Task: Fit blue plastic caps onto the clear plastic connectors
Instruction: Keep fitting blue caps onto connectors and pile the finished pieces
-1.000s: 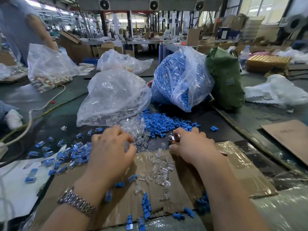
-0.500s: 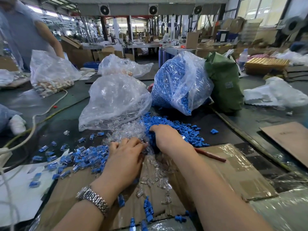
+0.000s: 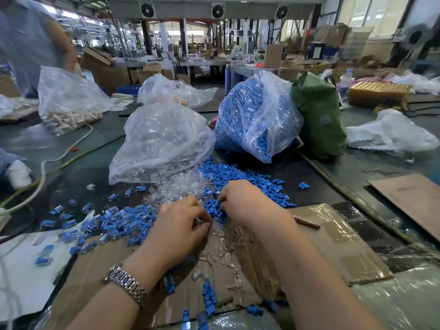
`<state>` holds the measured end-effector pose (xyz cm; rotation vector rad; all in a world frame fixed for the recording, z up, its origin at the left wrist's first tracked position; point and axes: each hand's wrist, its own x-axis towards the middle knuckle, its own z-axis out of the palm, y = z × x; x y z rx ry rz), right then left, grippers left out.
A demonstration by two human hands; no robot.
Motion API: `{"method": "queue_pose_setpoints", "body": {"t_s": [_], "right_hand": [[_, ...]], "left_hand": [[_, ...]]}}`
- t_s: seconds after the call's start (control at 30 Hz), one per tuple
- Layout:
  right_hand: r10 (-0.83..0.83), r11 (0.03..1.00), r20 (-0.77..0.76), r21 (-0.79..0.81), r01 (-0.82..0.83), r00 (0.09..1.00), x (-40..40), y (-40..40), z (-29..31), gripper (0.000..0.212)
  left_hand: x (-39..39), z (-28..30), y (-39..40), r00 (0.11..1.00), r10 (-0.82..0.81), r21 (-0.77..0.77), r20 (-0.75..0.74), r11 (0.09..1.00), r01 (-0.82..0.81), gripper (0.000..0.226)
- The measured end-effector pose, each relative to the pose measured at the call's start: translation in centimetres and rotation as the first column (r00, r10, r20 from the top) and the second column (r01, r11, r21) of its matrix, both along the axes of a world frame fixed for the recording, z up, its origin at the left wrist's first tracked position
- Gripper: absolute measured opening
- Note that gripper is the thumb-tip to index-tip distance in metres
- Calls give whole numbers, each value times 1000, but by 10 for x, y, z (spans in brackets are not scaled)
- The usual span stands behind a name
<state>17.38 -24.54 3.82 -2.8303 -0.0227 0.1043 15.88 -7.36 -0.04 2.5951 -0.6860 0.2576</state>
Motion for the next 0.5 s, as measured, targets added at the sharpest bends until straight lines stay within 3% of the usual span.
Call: {"method": "queue_pose_setpoints", "body": {"t_s": [0.1,0.23,0.5], "right_hand": [[-11,996,53,90,6,999,-8,-8,0,22],[-40,974,88,225,19,995,-12,-14,-2,24],[-22,954,111,299,-12,994,-15,-16,1,17]], "left_hand": [[-1,2,2,994,81,-31,70,996,-79,8],[1,5,7,985,161,146,60,975,-169,34],[-1,6,2,987,123,120,108,984,-135,9]]}}
